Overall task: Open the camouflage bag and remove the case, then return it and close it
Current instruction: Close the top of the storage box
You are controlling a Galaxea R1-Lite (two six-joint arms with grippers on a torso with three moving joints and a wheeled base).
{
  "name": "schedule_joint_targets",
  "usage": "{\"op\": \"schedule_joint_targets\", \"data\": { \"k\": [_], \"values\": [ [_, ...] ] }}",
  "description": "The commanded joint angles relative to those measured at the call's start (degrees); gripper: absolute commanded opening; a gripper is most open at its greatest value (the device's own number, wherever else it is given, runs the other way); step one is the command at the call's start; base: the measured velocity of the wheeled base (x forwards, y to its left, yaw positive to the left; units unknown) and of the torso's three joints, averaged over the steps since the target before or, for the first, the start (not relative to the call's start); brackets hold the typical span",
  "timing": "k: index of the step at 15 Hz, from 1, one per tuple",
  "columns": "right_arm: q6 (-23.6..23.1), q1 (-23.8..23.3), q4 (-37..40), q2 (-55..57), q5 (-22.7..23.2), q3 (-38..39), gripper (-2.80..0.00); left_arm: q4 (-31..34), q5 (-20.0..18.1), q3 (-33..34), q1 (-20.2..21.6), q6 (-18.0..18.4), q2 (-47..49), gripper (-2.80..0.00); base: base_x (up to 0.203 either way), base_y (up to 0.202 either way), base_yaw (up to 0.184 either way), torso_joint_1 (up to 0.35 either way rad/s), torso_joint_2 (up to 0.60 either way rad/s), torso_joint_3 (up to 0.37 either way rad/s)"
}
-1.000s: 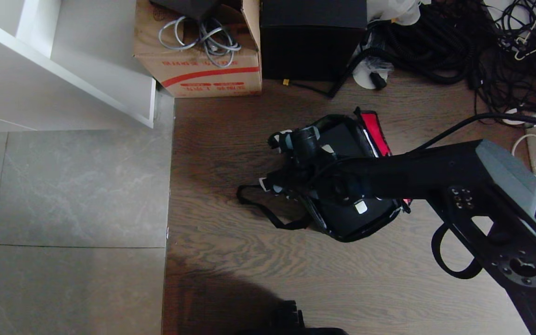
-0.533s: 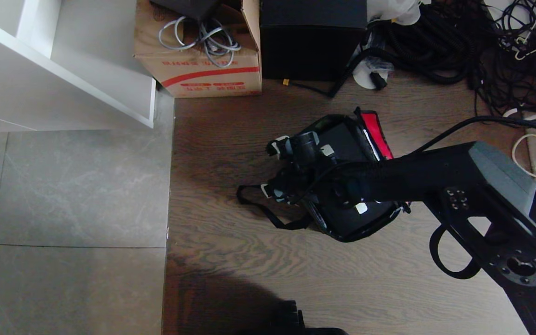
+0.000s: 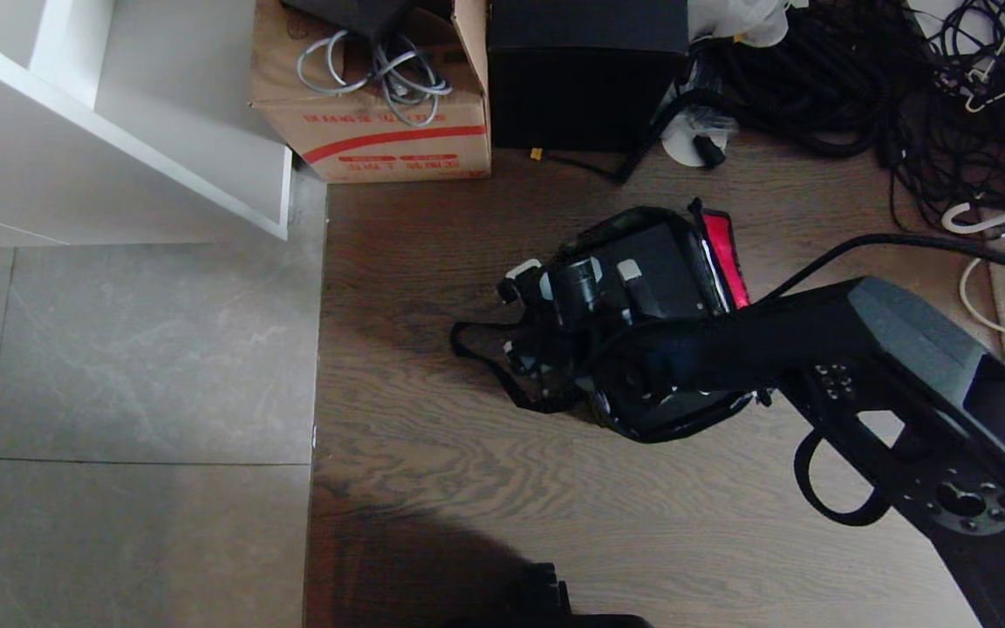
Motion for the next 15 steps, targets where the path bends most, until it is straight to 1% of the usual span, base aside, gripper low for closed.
{"op": "schedule_joint_targets", "data": {
  "k": [1, 3, 5, 7, 9, 12, 14, 15],
  "values": [
    [-0.2, 0.1, 0.1, 1.2, -0.1, 1.1, 0.0, 0.0, 0.0, 0.0, 0.0, 0.0, 0.0, -2.8, 0.0, 0.0, 0.0, 0.0, 0.0, 0.0],
    [-0.1, 0.2, 0.0, 2.6, -0.1, 0.2, 0.0, 0.0, 0.0, 0.0, 0.0, 0.0, 0.0, -2.8, 0.0, 0.0, 0.0, 0.0, 0.0, 0.0],
    [1.6, 0.4, 0.0, 4.2, -0.1, -1.0, 0.0, -0.1, 0.0, 0.0, 0.0, 0.0, 0.0, -2.8, 0.0, 0.0, 0.0, 0.0, 0.0, 0.0],
    [7.7, 0.6, 0.9, 4.9, 0.2, -5.0, 0.0, 0.0, 0.0, 0.0, 0.0, 0.0, 0.0, -2.8, 0.0, 0.0, 0.0, 0.0, 0.0, 0.0],
    [14.6, 1.3, 5.1, 4.4, 0.9, -9.2, 0.0, -0.1, 0.0, 0.0, 0.0, 0.0, 0.0, -2.8, 0.0, 0.0, 0.0, 0.0, 0.0, 0.0],
    [18.8, 2.8, 8.9, 0.0, 6.1, -9.4, 0.0, -0.1, 0.0, 0.0, 0.0, 0.0, 0.0, -2.8, 0.0, 0.0, 0.0, 0.0, 0.0, 0.0],
    [21.1, 3.5, 13.5, -2.0, 7.6, -8.4, 0.0, -0.1, 0.0, 0.0, 0.0, 0.0, 0.0, -2.8, 0.0, 0.0, 0.0, 0.0, 0.0, 0.0],
    [21.5, 4.0, 14.7, -3.4, 8.0, -6.3, 0.0, 0.0, 0.0, 0.0, 0.0, 0.0, 0.0, -2.8, 0.0, 0.0, 0.0, 0.0, 0.0, 0.0]
  ]
}}
